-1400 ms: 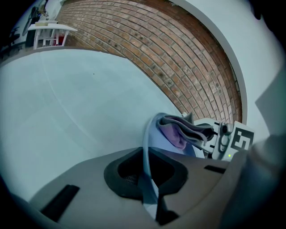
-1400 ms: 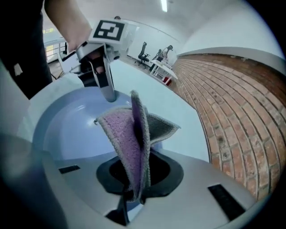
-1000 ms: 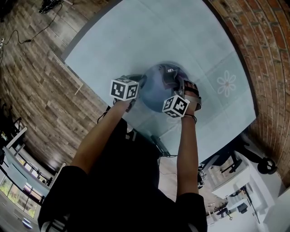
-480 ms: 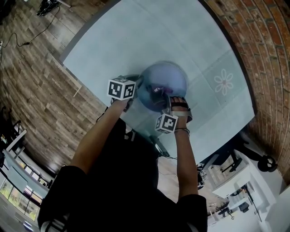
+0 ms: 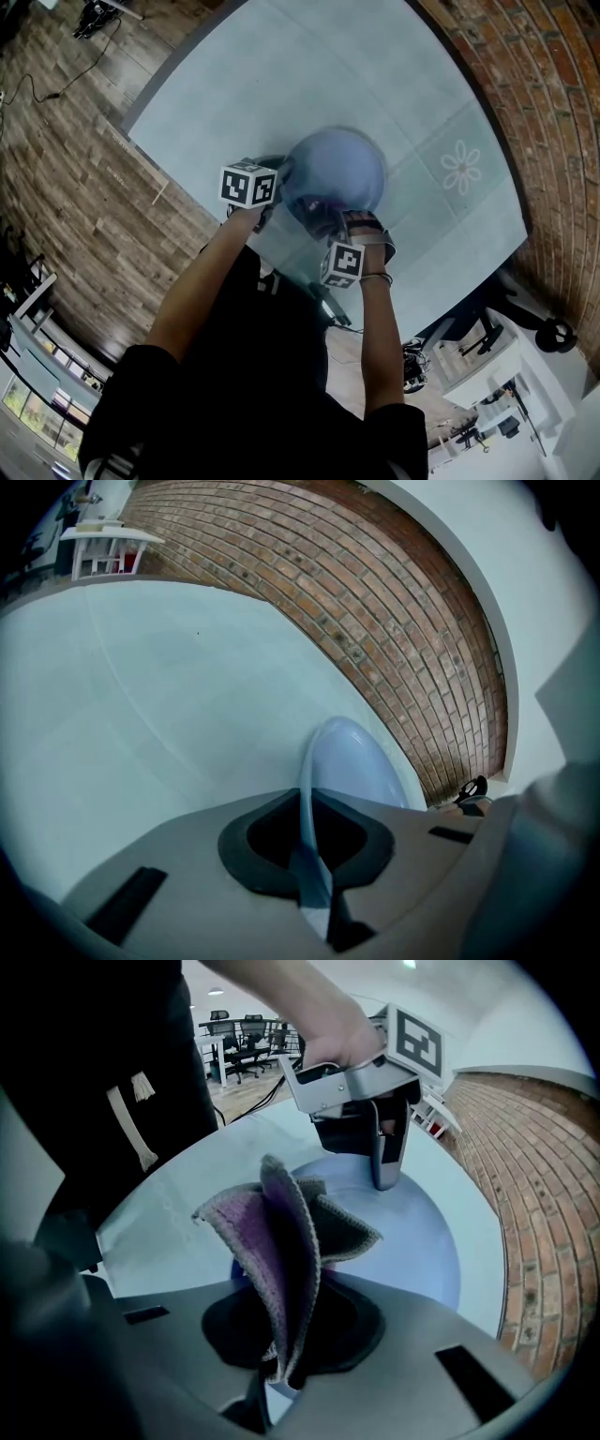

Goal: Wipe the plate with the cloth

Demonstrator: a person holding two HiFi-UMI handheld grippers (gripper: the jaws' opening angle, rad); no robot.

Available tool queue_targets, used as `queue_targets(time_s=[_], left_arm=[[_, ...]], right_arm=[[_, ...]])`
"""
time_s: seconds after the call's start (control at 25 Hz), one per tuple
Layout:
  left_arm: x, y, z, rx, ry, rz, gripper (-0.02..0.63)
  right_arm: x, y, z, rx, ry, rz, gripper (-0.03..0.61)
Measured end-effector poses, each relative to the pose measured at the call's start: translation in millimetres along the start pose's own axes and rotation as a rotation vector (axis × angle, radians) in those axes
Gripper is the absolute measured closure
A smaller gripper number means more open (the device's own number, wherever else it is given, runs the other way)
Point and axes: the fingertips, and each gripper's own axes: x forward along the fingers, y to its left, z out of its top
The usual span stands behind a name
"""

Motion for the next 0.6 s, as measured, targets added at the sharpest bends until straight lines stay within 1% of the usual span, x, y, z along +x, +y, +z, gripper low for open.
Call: queue_targets(time_s=[0.08,0.2,0.28,0.36,0.44,0.6], left_arm=[[1,-1,-1,0.000,0.002,-0.001,0.571],[2,-3,-2,0.013,0.006,-0.001,0.571],[1,-2,-2,0.022,0.008,0.003,0.571],[1,-1,-1,0.023,0.008,0.003,0.571],[2,-2,-1,0.020,0.008,-0.001,0.571],[1,-2,-1,0.018,0.008,0.001,0.571]], right_arm=[[-6,-6,1,0.038,-0.026,-0.019,0.524],[-20,-31,6,0.070,-0.070,-0.139,0.523],[-24,-52,8,0.040,-0.068,-0.220,0.523],[-23,-74,5,-0.012,-0.045,-0.277,0.523],[-18,-93,2,-0.055,-0.024,-0.308,0.523],[2,-120,-2,-0.097,0.003,-0.333,0.523]])
